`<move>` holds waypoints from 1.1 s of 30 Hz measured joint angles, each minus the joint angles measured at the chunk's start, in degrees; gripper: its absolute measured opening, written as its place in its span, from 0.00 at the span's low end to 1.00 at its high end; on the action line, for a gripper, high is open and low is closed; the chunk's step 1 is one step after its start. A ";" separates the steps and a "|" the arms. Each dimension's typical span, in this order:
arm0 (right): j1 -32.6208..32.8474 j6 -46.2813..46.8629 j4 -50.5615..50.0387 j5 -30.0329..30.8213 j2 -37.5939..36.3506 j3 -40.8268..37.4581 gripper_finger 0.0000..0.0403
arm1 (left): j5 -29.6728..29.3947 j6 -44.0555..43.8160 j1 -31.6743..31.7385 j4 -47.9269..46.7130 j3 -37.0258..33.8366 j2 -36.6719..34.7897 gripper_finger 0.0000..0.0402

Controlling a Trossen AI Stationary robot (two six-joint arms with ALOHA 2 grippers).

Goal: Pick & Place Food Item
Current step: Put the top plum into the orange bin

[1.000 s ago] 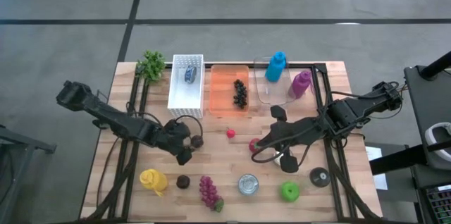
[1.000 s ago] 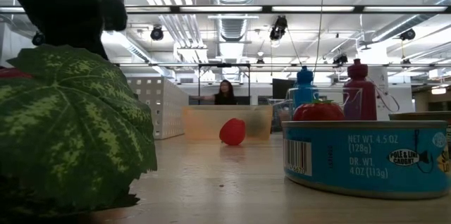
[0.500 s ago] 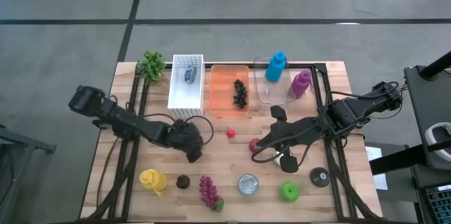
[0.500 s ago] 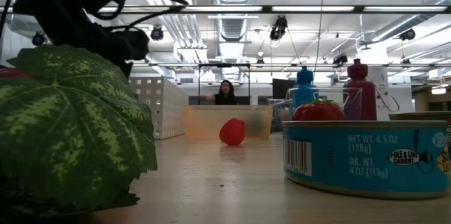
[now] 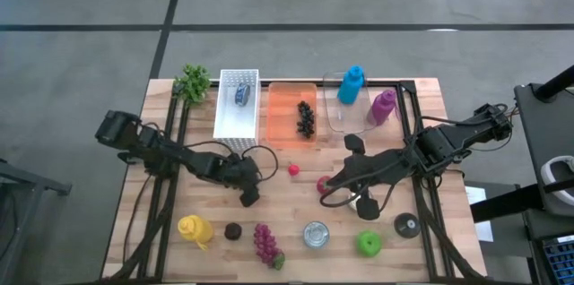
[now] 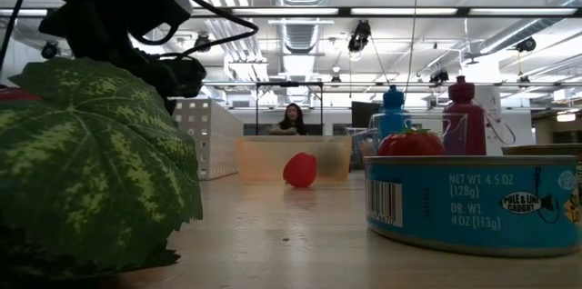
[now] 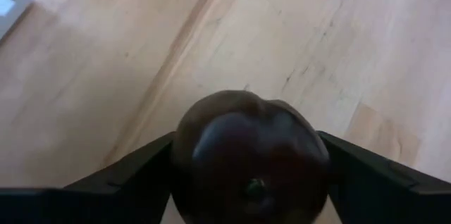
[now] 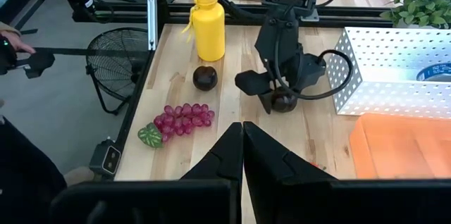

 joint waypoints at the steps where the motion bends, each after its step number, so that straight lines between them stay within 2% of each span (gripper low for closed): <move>1: 0.02 -0.02 0.00 0.00 0.00 0.00 0.02 | 0.01 0.45 0.17 0.25 0.00 0.00 0.76; 7: 0.01 -0.01 -0.01 0.01 0.00 0.00 0.02 | -0.98 1.09 0.41 0.69 0.02 -0.04 0.58; 9: 0.02 -0.01 -0.01 0.00 0.00 0.00 0.02 | -1.18 1.40 0.44 0.83 0.02 -0.04 0.56; 13: 0.01 0.00 -0.02 0.01 0.00 0.00 0.02 | -1.30 3.11 0.45 0.96 0.02 -0.04 0.56; 19: 0.00 -0.02 0.00 0.00 0.00 0.00 0.02 | 1.09 4.01 0.51 1.16 0.02 -0.15 0.63; 22: 0.01 0.00 0.00 0.02 0.00 0.00 0.02 | 3.29 4.64 0.91 1.17 0.02 -0.16 0.62; 27: 0.02 -0.02 0.00 0.02 0.00 0.00 0.02 | 3.44 5.05 2.46 1.19 0.02 -0.20 0.55; 33: 0.01 -0.02 0.00 0.02 0.00 0.00 0.02 | 4.33 5.08 4.29 1.18 0.04 -0.20 0.58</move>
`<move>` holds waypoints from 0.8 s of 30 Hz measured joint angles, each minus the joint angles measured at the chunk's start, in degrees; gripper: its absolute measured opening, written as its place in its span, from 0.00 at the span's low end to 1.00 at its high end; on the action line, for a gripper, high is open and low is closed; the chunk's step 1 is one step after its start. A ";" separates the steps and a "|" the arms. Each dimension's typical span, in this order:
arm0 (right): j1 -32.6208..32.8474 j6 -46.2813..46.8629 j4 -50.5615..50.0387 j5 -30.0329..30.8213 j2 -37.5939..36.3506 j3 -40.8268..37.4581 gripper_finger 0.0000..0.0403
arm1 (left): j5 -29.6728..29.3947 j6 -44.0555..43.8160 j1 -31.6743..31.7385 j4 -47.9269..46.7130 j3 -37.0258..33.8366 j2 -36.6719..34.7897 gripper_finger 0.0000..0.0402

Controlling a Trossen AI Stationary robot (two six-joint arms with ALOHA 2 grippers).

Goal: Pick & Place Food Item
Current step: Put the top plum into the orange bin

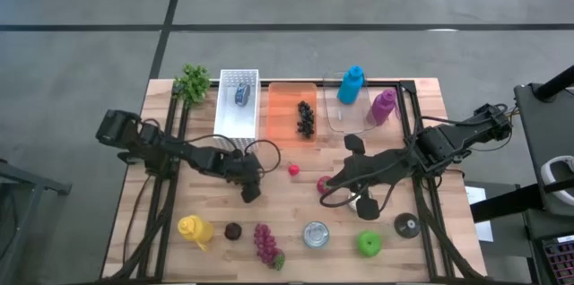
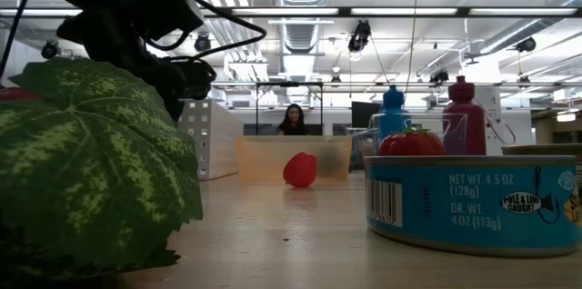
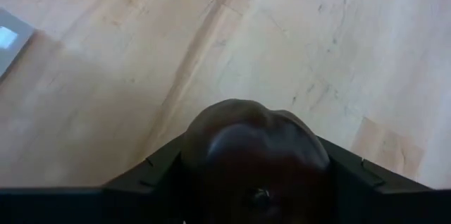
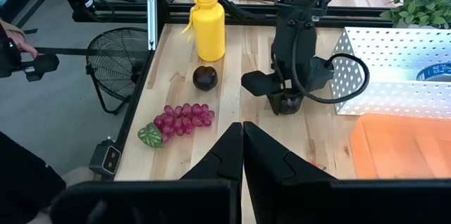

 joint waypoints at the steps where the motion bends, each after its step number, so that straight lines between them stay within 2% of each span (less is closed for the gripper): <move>1: 0.00 0.00 0.00 0.00 0.00 0.00 0.02 | 0.95 -0.01 0.27 0.11 0.00 0.00 0.59; 5: -0.01 0.02 0.00 0.00 0.00 0.00 0.02 | 4.21 0.25 1.22 0.84 0.00 0.00 0.60; 11: 0.00 0.02 -0.02 -0.02 0.00 0.00 0.02 | 5.30 0.11 2.20 0.84 0.00 0.00 0.56; 19: 0.00 0.02 0.00 0.00 0.00 0.00 0.02 | 7.48 -0.04 2.55 0.82 0.00 -0.02 0.60; 24: 0.00 0.02 -0.01 -0.01 0.00 0.00 0.02 | 7.87 -1.54 2.60 0.90 0.00 -0.02 0.57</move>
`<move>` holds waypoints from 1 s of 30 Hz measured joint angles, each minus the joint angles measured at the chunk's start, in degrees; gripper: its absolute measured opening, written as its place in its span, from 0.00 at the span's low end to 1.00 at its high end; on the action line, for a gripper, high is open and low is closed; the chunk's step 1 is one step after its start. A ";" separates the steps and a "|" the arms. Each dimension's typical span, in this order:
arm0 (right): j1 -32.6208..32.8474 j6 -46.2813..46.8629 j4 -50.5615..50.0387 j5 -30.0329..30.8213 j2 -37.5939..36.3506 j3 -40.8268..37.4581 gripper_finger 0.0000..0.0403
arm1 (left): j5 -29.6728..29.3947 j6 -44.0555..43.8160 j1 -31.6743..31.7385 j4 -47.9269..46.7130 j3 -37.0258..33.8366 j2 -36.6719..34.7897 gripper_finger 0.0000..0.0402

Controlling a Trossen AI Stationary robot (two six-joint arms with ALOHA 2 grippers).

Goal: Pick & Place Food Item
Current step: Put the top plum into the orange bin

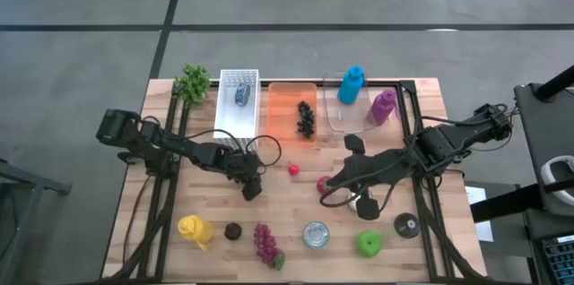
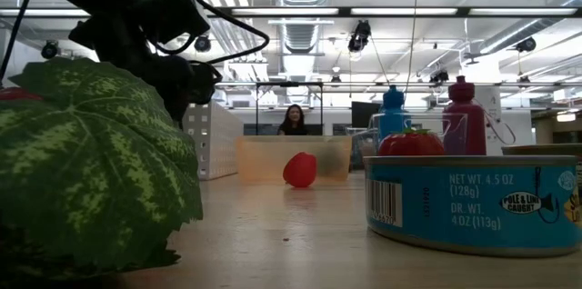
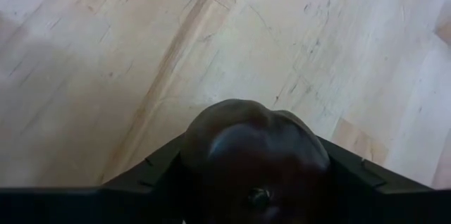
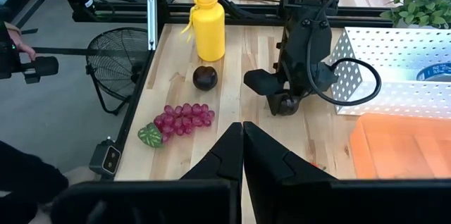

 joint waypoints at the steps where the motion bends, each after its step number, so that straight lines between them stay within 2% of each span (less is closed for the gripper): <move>1: 0.01 0.00 -0.01 0.01 0.00 0.00 0.02 | 0.00 -0.26 0.00 0.00 0.00 0.00 0.56; 7: 0.00 0.00 0.00 0.01 0.00 0.00 0.02 | 0.90 -0.45 0.05 0.96 0.00 0.00 0.58; 17: -0.01 0.00 0.01 0.01 0.00 0.00 0.02 | 7.00 4.00 0.27 1.27 0.00 0.02 0.56; 23: -0.01 0.00 0.01 0.01 0.00 0.00 0.02 | 8.14 7.06 1.82 -0.25 0.00 -0.06 0.60; 26: 0.01 0.00 0.01 -0.01 0.00 0.00 0.02 | 11.07 9.32 3.22 0.45 -0.02 -0.07 0.58; 30: 0.01 0.00 0.03 0.01 0.00 0.00 0.02 | 11.21 11.02 3.46 1.76 1.06 -0.11 0.55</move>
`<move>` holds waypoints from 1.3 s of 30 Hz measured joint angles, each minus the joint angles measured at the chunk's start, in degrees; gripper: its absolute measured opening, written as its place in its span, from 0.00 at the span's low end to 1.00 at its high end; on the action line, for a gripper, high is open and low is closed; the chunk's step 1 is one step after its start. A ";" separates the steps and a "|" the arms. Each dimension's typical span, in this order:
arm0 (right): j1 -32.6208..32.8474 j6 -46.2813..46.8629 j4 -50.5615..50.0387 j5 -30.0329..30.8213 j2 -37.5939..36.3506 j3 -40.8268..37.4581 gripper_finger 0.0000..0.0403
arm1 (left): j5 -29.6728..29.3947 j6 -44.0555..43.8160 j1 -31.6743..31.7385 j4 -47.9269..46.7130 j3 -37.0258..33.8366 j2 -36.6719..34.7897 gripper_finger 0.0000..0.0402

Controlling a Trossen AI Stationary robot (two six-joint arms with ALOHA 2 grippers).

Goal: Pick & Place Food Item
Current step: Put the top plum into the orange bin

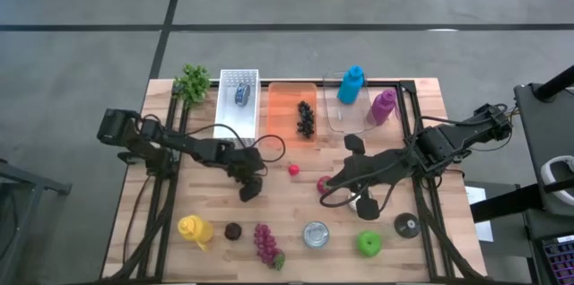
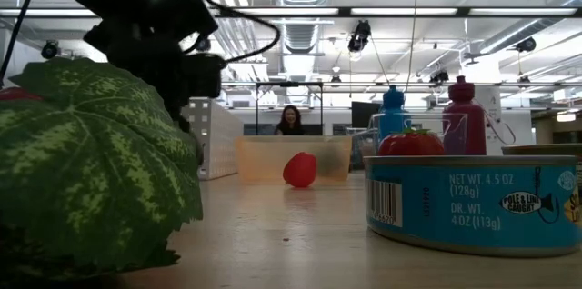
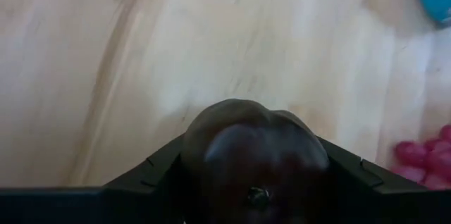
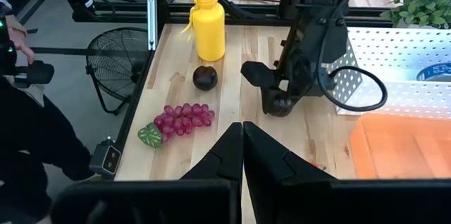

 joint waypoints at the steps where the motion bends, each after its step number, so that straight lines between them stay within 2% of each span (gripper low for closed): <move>1: -0.02 -0.01 -0.01 0.00 0.00 0.00 0.02 | 0.00 0.12 0.00 0.27 0.54 0.00 0.55; 6: -0.02 0.00 0.00 0.00 0.00 0.00 0.02 | 0.38 1.99 -0.04 -1.29 4.97 -0.76 0.59; 15: 0.00 -0.02 0.01 -0.02 0.00 0.00 0.02 | -1.83 10.38 2.87 -16.79 19.01 -1.67 0.57; 21: 0.00 -0.02 0.03 -0.02 0.00 0.00 0.02 | -4.74 15.77 7.39 -24.73 26.48 -1.70 0.60; 31: 0.00 0.00 0.03 -0.02 0.00 0.00 0.02 | -4.89 21.09 17.43 -24.06 28.82 -0.95 0.58; 39: 0.00 0.00 0.10 -0.02 0.00 0.00 0.02 | -4.89 21.13 21.81 -21.31 28.79 4.92 0.60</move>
